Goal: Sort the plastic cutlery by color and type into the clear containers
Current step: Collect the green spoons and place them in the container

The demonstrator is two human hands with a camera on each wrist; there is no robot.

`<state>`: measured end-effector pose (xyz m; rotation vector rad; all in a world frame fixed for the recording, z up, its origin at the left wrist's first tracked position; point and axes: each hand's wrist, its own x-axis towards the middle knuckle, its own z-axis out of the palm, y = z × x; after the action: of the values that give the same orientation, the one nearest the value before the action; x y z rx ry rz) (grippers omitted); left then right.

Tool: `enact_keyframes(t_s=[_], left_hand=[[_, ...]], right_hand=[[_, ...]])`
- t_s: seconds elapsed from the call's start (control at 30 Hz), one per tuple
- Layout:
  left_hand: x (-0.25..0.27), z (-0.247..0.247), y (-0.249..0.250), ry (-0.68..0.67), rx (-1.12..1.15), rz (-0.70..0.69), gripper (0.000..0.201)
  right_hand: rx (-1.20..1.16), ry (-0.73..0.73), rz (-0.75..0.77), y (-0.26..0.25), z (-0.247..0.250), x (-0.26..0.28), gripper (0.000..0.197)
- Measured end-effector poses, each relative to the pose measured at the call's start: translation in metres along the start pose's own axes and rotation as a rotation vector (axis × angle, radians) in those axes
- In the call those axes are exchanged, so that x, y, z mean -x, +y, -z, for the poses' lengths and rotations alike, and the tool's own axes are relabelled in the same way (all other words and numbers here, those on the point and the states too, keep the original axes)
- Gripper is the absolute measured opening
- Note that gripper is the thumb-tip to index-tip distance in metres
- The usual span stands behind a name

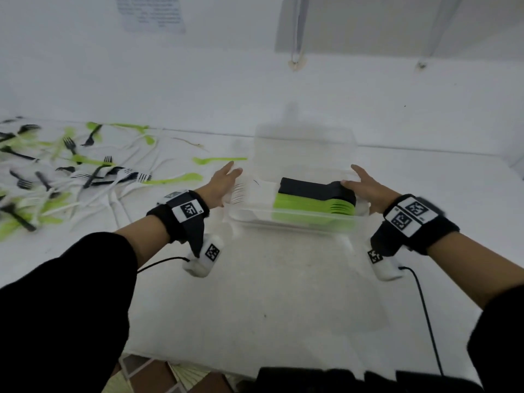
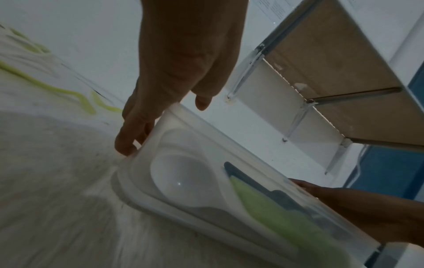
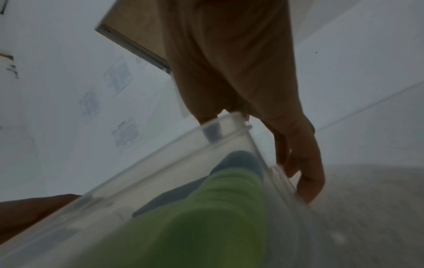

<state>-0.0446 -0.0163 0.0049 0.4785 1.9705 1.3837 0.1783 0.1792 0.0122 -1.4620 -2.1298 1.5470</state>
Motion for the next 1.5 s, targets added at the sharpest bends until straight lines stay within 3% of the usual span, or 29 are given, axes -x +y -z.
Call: enact_keyframes(t_s=[0.17, 0.3, 0.47, 0.7, 0.73, 0.83, 0.9, 1.03, 1.17, 1.23, 1.4, 1.5], left_hand=[[-0.041, -0.004, 0.014, -0.037, -0.003, -0.007, 0.051], [-0.071, 0.005, 0.003, -0.151, -0.065, 0.057, 0.071], [-0.091, 0.019, 0.014, -0.300, -0.247, 0.137, 0.038], [-0.148, 0.025, 0.066, -0.207, -0.215, 0.012, 0.042], [-0.155, 0.021, 0.070, -0.215, -0.185, 0.027, 0.044], [-0.173, 0.006, 0.074, -0.278, -0.171, 0.126, 0.077], [-0.189, -0.003, 0.072, -0.338, -0.159, 0.205, 0.088], [-0.204, -0.008, 0.074, -0.414, -0.110, 0.281, 0.067], [-0.208, -0.009, 0.073, -0.457, -0.092, 0.314, 0.064], [-0.212, -0.009, 0.072, -0.452, -0.048, 0.313, 0.048], [-0.211, -0.005, 0.078, -0.396, -0.028, 0.233, 0.045], [-0.202, 0.001, 0.091, -0.425, -0.023, 0.173, 0.046]], right_hand=[[0.027, 0.039, 0.002, -0.014, 0.001, -0.032, 0.063], [0.091, 0.003, -0.021, -0.009, 0.003, -0.049, 0.065], [0.202, 0.026, -0.004, -0.009, 0.020, -0.062, 0.074], [0.099, 0.210, 0.110, -0.040, 0.054, -0.115, 0.061], [0.084, 0.221, 0.111, -0.043, 0.054, -0.122, 0.062], [0.002, 0.184, 0.089, -0.049, 0.049, -0.140, 0.064], [-0.048, 0.132, 0.073, -0.050, 0.045, -0.149, 0.062], [0.014, 0.074, 0.064, -0.043, 0.033, -0.166, 0.058], [0.043, 0.123, 0.076, -0.039, 0.029, -0.174, 0.059], [0.012, 0.157, 0.056, -0.038, 0.030, -0.176, 0.061], [-0.195, 0.177, -0.006, -0.036, 0.036, -0.175, 0.028], [-0.245, 0.228, 0.043, -0.047, 0.043, -0.160, 0.028]])
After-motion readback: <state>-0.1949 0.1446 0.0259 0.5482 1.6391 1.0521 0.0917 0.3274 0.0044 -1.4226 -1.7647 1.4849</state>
